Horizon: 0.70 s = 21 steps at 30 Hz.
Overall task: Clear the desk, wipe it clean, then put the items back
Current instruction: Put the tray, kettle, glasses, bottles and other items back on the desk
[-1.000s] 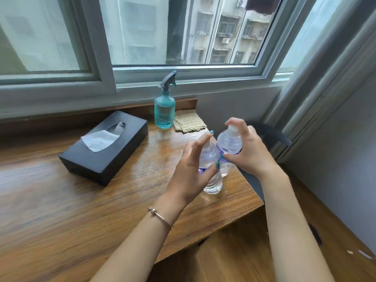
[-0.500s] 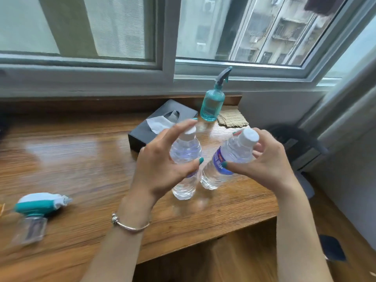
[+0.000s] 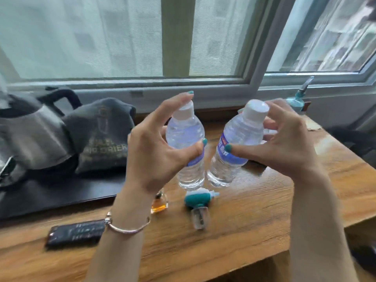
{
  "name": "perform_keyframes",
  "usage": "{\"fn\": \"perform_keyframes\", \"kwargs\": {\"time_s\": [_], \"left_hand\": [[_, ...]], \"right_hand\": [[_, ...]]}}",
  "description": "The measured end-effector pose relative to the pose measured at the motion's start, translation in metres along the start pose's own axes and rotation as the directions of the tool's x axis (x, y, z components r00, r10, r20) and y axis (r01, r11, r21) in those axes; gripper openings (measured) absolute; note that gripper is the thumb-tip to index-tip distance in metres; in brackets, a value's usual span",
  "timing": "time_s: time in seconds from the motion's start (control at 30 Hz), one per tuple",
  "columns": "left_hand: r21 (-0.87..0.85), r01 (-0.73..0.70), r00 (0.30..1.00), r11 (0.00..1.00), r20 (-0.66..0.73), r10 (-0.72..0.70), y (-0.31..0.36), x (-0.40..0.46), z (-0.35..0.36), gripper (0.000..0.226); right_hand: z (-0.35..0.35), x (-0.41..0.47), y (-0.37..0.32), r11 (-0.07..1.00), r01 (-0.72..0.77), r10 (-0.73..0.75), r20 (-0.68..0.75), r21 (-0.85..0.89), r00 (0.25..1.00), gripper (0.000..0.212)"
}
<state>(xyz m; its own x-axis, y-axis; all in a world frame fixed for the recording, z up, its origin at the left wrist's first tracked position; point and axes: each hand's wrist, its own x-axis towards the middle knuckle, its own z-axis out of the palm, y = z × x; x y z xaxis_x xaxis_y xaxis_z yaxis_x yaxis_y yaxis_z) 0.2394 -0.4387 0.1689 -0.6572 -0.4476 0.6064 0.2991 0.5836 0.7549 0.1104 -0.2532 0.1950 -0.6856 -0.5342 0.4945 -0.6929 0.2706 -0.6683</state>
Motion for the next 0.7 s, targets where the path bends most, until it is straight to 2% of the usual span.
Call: {"fn": "perform_keyframes", "kwargs": {"time_s": [0.17, 0.37, 0.5, 0.7], "left_hand": [[0.045, 0.015, 0.999, 0.999, -0.048, -0.013, -0.028, 0.002, -0.084, 0.076], [0.099, 0.049, 0.986, 0.994, -0.161, -0.033, -0.045, 0.010, -0.158, 0.077], [0.180, 0.082, 0.982, 0.980, -0.181, -0.049, -0.057, 0.018, -0.185, 0.076], [0.159, 0.214, 0.971, 0.964, -0.146, -0.192, -0.097, 0.005, -0.190, 0.079]], "right_hand": [[0.067, 0.013, -0.042, 1.000, 0.021, -0.021, -0.021, 0.014, 1.000, 0.059], [0.122, 0.036, -0.071, 0.992, 0.084, -0.087, 0.037, 0.094, 0.996, 0.058], [0.156, 0.052, -0.085, 0.985, 0.130, -0.140, 0.079, 0.113, 0.987, 0.057], [0.215, 0.060, -0.079, 0.974, 0.091, -0.141, 0.242, 0.207, 0.960, 0.050]]}}
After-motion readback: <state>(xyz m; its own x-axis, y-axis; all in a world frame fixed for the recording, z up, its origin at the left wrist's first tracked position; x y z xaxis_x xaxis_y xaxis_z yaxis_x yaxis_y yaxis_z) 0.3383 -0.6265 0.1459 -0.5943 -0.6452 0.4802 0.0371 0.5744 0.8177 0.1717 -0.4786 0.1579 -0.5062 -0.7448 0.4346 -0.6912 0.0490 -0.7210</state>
